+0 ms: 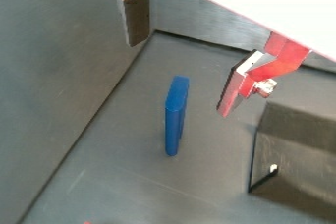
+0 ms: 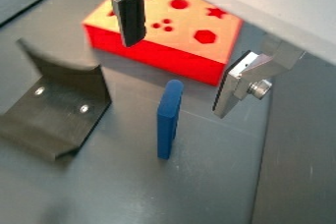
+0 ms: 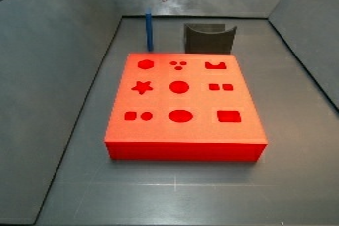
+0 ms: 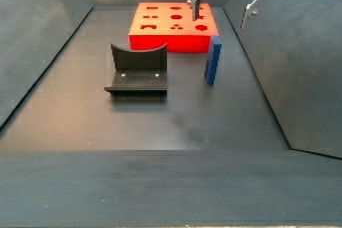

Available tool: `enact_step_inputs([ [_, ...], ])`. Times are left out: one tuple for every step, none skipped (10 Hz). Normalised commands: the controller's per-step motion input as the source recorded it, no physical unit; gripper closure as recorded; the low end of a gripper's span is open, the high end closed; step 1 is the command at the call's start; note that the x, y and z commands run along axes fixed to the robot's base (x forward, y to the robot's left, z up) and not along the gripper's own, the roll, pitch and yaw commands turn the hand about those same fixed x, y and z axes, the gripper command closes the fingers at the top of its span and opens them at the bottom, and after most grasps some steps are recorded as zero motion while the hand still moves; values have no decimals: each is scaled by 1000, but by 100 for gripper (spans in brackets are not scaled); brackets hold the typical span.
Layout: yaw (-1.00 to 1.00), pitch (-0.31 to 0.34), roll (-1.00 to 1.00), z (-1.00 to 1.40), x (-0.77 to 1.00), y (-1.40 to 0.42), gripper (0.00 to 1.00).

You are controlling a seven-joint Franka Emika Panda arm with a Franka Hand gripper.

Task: Pick up the square-circle object. Move up. Rotate the square-circle object. Move to above the board. Insert the square-circle object.
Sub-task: Rotate the square-circle object.

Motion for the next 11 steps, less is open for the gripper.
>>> enact_step_inputs([
  [-1000,4,0,-33,27,12,0],
  [-1000,5,0,-32,27,12,0],
  [-1000,5,0,-32,27,12,0],
  [-1000,5,0,-32,28,12,0],
  [-1000,6,0,-32,28,12,0],
  [-1000,6,0,-31,28,12,0],
  [-1000,7,0,-31,28,12,0],
  [-1000,7,0,-31,28,12,0],
  [-1000,8,0,-31,28,12,0],
  [-1000,9,0,-31,28,12,0],
  [-1000,11,0,-31,28,12,0],
])
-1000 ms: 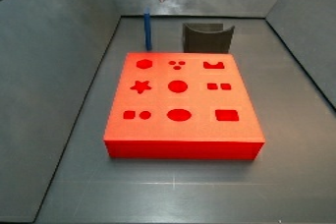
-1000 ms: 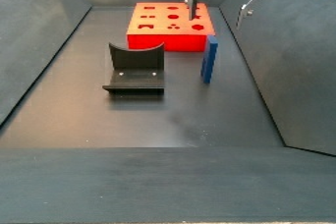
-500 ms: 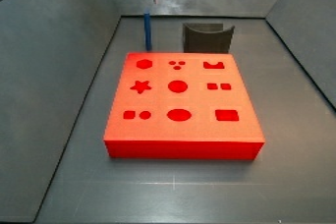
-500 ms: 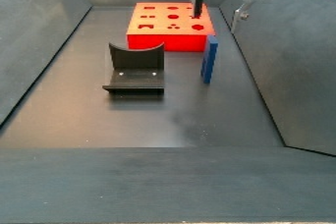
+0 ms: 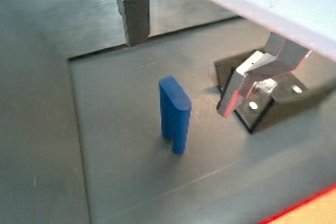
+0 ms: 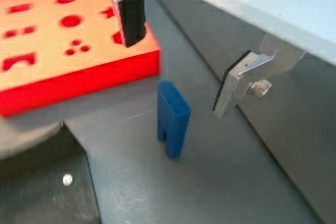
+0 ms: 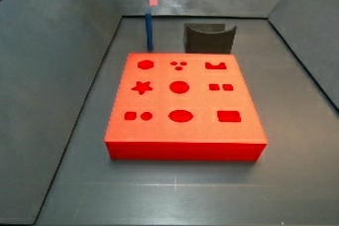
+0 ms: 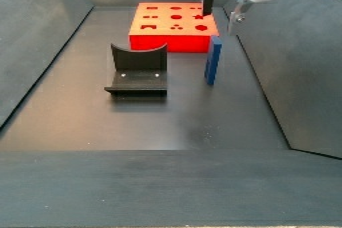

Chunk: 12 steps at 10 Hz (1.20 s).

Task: Pick up the square-circle object. Move up. Rotate the square-circle object. Move to above the board. Insert the square-circle object.
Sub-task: Rotate the square-circle object.

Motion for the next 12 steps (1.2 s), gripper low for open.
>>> enact_step_inputs([
  [-1000,12,0,-31,28,12,0],
  [-1000,16,0,-31,28,12,0],
  [-930,19,0,-31,28,13,0],
  [-676,19,0,-31,28,12,0],
  [-453,19,0,-31,28,12,0],
  [-252,19,0,-31,28,12,0],
  [-154,19,0,-1000,0,0,0],
  [-104,9,0,-1000,8,1,0],
  [-76,-16,0,-1000,20,3,0],
  [-68,-24,-3,-1000,21,7,0],
  [-61,-30,-6,-882,21,8,0],
  [-55,-37,-11,-675,24,8,0],
])
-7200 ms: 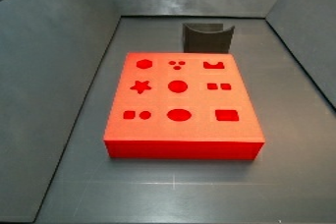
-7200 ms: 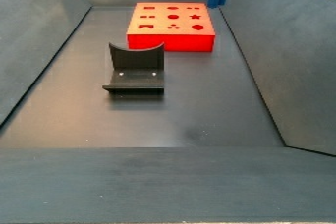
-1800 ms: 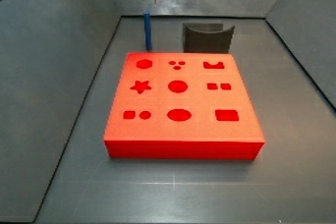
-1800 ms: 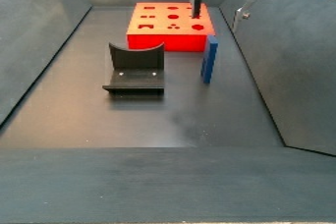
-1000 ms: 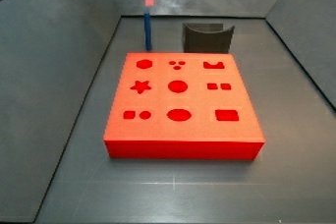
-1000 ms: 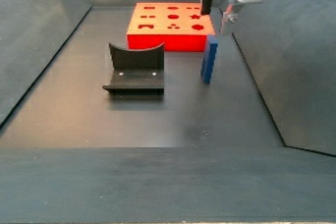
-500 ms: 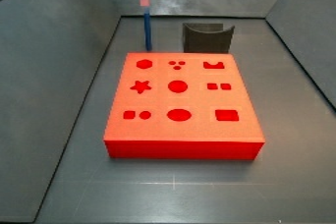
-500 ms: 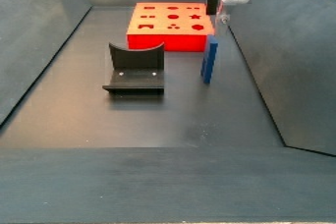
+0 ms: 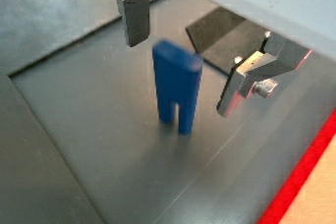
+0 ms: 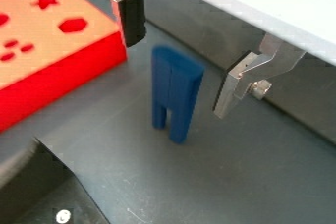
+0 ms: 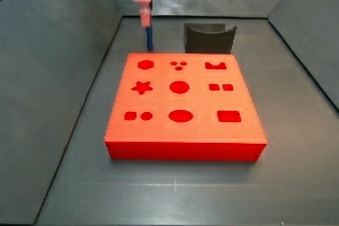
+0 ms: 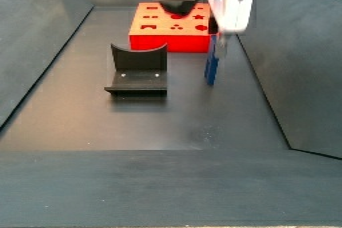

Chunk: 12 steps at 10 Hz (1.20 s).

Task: Pick up the square-circle object. Move up. Rotate the square-circle object. Move to above the board. Insert the square-circle object.
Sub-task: Rotate the square-circle object, then move to above the board.

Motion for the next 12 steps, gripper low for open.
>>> enact_step_inputs([
  [-53,-35,-15,-522,24,8,0],
  [-51,-34,-19,-372,29,8,0],
  [-47,-28,-25,-182,34,8,0],
  [-45,-19,-29,0,0,0,100],
  [164,-263,388,1000,349,-138,100],
  [165,-229,386,1000,333,-140,100],
  [144,-169,382,1000,305,-136,100],
  [86,-29,331,1000,265,-124,100],
  [66,15,289,1000,256,-120,100],
  [42,70,205,1000,234,-108,100],
  [35,78,173,1000,223,-104,100],
  [32,81,140,951,174,-83,100],
])
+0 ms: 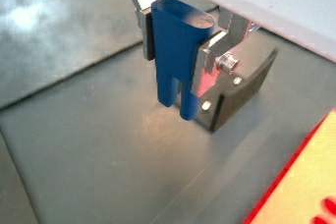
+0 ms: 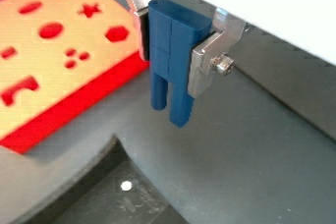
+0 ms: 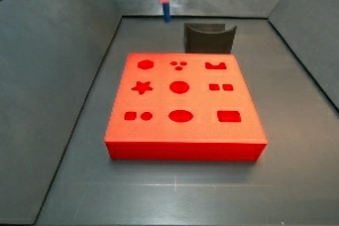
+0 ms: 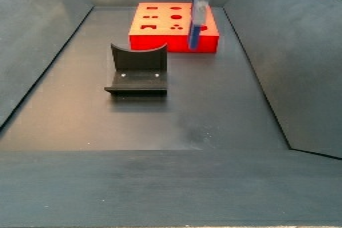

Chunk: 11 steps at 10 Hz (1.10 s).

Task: Pick up the square-circle object. Move up. Rotate the square-circle object. Move to above the board. Insert the square-circle object.
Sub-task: Move to above the board.

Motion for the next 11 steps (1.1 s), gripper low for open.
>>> enact_step_inputs([
  [34,82,132,822,129,-66,100],
  [37,78,115,569,63,-44,100],
  [38,74,104,390,40,-33,100],
  [1000,94,-42,598,-18,-1000,100],
  [1000,96,-42,568,-16,-1000,100],
  [1000,98,-43,589,-15,-1000,100],
  [1000,94,-51,584,-9,-1000,100],
  [1000,93,-53,584,-8,-1000,100],
  [1000,92,-55,594,-8,-1000,100],
  [1000,91,-58,596,-4,-1000,100],
  [1000,89,-57,597,1,-1000,100],
])
